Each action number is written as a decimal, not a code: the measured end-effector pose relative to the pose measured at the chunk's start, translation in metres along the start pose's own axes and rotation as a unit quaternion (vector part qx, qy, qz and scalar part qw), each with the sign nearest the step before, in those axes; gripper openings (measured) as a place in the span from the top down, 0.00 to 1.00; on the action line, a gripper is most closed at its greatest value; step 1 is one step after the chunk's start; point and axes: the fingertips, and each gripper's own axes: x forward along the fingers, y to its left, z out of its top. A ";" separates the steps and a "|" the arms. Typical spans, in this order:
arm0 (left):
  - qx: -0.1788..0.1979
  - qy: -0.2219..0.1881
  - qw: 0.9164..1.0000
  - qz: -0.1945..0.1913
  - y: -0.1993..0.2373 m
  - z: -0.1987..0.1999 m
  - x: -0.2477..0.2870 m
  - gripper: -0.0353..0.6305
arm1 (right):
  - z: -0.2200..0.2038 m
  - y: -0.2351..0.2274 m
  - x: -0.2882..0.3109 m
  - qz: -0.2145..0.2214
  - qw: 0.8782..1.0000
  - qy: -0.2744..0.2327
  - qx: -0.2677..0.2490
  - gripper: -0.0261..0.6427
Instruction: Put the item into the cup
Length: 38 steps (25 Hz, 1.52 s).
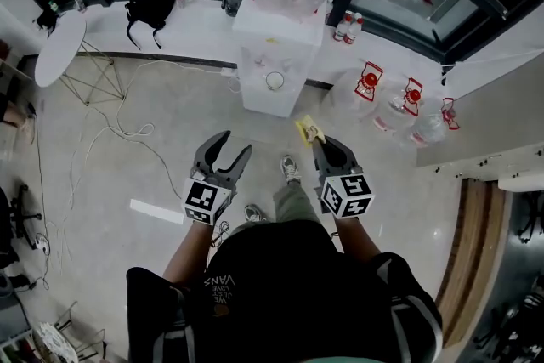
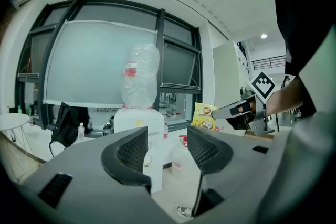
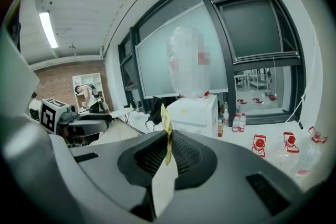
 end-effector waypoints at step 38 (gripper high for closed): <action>-0.038 0.094 0.995 0.025 0.149 -0.234 0.263 0.50 | -0.092 -0.123 0.327 0.060 0.989 0.089 -0.104 0.88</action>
